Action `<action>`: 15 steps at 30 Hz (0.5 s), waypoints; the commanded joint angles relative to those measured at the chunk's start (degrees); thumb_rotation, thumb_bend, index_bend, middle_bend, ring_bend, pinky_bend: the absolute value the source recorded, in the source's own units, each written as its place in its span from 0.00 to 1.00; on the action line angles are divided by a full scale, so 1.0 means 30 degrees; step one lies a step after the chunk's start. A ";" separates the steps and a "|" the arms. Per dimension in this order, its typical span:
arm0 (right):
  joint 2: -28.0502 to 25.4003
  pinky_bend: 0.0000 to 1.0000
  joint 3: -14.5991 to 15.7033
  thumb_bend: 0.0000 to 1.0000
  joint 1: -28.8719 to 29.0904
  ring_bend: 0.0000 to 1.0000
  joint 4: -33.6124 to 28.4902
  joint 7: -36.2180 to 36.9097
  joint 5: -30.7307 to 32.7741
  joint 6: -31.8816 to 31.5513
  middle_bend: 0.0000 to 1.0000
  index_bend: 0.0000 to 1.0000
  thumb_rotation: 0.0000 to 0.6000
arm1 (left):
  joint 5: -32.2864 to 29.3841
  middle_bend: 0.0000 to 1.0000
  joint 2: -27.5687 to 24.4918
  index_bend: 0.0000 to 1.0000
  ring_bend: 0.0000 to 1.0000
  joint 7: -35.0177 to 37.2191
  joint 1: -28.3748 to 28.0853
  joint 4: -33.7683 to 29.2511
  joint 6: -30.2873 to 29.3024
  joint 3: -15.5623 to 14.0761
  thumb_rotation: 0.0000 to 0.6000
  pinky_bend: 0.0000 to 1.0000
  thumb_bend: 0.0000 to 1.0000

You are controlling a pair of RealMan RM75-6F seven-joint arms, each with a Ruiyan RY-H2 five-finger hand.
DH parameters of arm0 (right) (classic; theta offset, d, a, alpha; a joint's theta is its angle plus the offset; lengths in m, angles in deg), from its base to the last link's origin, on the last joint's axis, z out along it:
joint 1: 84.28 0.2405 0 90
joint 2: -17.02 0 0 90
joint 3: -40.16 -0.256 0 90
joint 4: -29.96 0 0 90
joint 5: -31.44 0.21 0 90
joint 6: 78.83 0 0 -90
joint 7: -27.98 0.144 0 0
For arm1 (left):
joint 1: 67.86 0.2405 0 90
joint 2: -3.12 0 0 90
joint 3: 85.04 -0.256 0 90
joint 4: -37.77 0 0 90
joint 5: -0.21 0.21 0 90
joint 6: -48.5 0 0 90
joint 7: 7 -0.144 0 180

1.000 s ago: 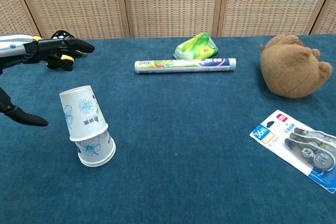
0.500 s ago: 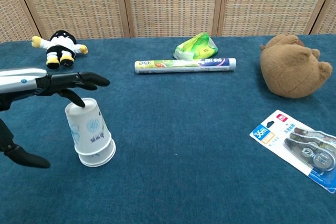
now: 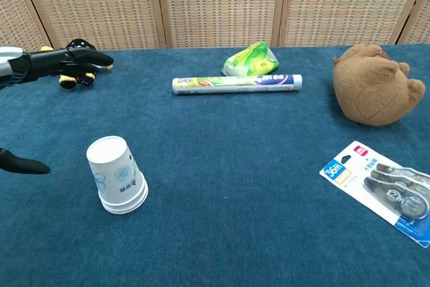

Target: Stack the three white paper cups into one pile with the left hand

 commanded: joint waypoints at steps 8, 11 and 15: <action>0.0059 0.00 0.0090 0.00 0.0026 0.00 -0.0081 -0.0183 -0.0173 0.0029 0.00 0.00 1.00 | -0.6352 0.00 0.0845 0.00 0.00 -0.8451 0.5696 0.1774 -0.6333 0.1830 1.00 0.00 0.11; 0.0047 0.00 0.0105 0.00 0.0012 0.00 -0.0115 -0.0165 -0.0208 0.0000 0.00 0.00 1.00 | -0.7276 0.00 0.0916 0.00 0.00 -0.8188 0.6449 0.2182 -0.6705 0.2030 1.00 0.00 0.11; -0.0005 0.00 0.0094 0.00 -0.0022 0.00 -0.0149 -0.0074 -0.0259 -0.0103 0.00 0.00 1.00 | -0.7596 0.00 0.0625 0.00 0.00 -0.8187 0.6992 0.2038 -0.7063 0.2232 1.00 0.00 0.11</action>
